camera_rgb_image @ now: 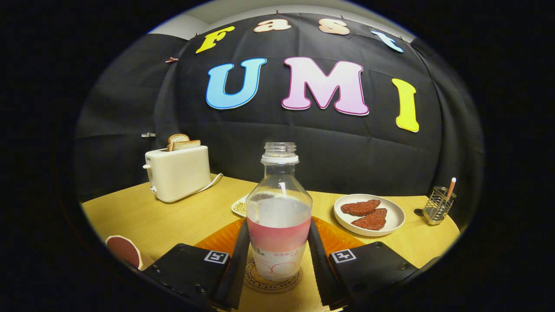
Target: Take the bottle from table, then pour the juice into the cup, finally place the bottle on the coaster
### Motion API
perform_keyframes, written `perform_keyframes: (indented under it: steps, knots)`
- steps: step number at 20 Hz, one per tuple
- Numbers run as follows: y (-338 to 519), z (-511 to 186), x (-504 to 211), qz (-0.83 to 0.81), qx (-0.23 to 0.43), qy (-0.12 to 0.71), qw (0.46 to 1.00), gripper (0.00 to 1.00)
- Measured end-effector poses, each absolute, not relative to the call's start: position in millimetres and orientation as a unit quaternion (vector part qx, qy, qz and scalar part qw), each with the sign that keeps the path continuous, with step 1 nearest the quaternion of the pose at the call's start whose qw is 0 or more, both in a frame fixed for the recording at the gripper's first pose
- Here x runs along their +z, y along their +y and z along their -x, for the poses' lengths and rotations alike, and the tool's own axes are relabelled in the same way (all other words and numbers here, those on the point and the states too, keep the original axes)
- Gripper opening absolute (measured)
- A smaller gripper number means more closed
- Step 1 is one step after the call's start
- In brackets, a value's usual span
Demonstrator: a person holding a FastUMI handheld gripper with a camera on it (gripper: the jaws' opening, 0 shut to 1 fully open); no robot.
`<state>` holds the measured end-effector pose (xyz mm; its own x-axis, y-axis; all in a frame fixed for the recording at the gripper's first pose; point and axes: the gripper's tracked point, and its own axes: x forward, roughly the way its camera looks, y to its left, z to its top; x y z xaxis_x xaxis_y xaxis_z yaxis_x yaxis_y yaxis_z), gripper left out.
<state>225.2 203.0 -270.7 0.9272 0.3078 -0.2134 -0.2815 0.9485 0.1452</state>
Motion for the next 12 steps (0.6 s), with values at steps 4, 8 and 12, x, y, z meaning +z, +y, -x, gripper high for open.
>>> perform_keyframes:
  steps: [4, 8, 12]
  knots:
    - [202.2, -223.4, -274.1, -0.061, 0.146, 0.12, 0.98, 0.7]
    - [203.8, -219.0, -273.3, -0.058, 0.151, 0.12, 0.979, 0.73]
    - [203.0, -215.0, -273.0, -0.056, 0.156, 0.124, 0.978, 0.77]
